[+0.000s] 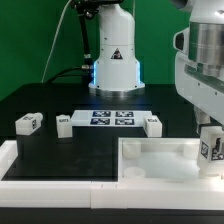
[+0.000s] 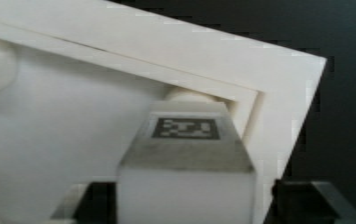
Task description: Assemble one leg
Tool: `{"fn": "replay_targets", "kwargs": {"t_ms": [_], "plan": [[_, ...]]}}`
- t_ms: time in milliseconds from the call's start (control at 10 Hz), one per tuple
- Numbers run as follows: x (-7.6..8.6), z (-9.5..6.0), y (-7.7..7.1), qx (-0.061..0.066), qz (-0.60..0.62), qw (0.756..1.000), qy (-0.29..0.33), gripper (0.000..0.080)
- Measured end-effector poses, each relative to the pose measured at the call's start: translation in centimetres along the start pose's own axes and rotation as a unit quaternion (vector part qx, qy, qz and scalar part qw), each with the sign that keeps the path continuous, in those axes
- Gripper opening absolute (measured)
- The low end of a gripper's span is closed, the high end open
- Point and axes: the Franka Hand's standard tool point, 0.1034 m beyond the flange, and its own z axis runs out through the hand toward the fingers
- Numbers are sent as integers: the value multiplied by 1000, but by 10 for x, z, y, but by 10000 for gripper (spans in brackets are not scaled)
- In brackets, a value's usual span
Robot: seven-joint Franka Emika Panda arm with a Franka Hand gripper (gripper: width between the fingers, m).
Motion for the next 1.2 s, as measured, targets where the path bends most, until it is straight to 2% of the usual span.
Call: {"fn": "replay_targets", "kwargs": {"t_ms": [100, 200, 300, 500, 700, 900, 1200], "plan": [[-1, 0, 0, 1, -41, 999, 1, 573], [-4, 1, 0, 0, -122, 992, 2, 633], [-7, 1, 0, -1, -181, 984, 1, 633], [-12, 2, 0, 1, -309, 951, 0, 645], [-16, 2, -1, 2, -422, 907, 4, 649], [-8, 0, -3, 0, -546, 837, 10, 649], [-4, -1, -3, 0, -623, 782, 12, 649]]}}
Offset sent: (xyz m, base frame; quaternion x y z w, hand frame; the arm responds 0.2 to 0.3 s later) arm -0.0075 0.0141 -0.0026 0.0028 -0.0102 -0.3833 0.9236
